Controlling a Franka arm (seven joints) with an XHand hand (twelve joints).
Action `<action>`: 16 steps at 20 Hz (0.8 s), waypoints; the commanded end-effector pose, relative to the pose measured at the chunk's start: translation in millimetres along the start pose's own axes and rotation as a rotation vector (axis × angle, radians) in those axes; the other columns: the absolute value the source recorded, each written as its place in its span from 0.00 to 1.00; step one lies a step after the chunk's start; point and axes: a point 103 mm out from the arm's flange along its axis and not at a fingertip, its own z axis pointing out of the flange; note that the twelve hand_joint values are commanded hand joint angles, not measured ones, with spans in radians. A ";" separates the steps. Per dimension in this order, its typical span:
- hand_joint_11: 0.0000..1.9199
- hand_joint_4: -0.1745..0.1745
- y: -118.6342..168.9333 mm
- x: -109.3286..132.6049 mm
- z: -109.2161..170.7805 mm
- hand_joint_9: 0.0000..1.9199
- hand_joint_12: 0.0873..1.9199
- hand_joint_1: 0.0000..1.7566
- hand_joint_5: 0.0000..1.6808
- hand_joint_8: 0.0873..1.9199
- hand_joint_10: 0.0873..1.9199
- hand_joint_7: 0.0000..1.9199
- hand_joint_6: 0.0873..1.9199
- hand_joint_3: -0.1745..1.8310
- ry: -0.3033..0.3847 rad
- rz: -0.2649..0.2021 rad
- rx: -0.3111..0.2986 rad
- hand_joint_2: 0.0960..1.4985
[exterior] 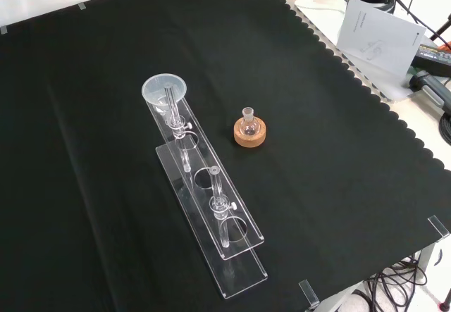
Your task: Pick up the funnel from the transparent funnel stand.
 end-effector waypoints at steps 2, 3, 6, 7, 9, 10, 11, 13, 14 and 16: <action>0.01 0.51 38.1 14.1 11.4 0.08 0.73 0.19 0.11 0.05 0.33 0.06 0.00 0.19 0.001 -0.077 0.034 0.64; 0.01 0.51 40.9 18.6 13.1 0.08 0.73 0.19 0.11 0.09 0.34 0.05 0.00 0.19 -0.006 -0.083 0.044 0.63; 0.02 0.53 49.4 33.5 18.4 0.08 0.73 0.21 0.10 0.18 0.34 0.01 0.00 0.20 -0.037 -0.102 0.082 0.60; 0.02 0.53 52.0 38.6 20.5 0.08 0.73 0.22 0.10 0.19 0.34 0.00 0.00 0.20 -0.045 -0.107 0.099 0.59; 0.03 0.53 56.1 48.4 23.2 0.08 0.74 0.22 0.08 0.20 0.34 0.00 0.00 0.19 -0.075 -0.115 0.122 0.57; 0.03 0.53 57.7 51.4 24.8 0.08 0.74 0.22 0.07 0.20 0.34 0.00 0.00 0.19 -0.070 -0.112 0.129 0.56; 0.03 0.53 59.5 54.4 26.4 0.07 0.74 0.22 0.06 0.19 0.35 0.00 0.00 0.19 -0.072 -0.119 0.140 0.55; 0.04 0.52 62.3 59.4 29.4 0.07 0.75 0.23 0.04 0.18 0.36 0.00 0.00 0.18 -0.083 -0.124 0.163 0.53; 0.04 0.52 63.5 62.1 31.6 0.06 0.75 0.24 0.04 0.17 0.36 0.00 0.00 0.18 -0.087 -0.123 0.174 0.52; 0.04 0.52 66.8 66.9 36.8 0.06 0.76 0.25 0.03 0.15 0.37 0.00 0.00 0.17 -0.096 -0.130 0.193 0.51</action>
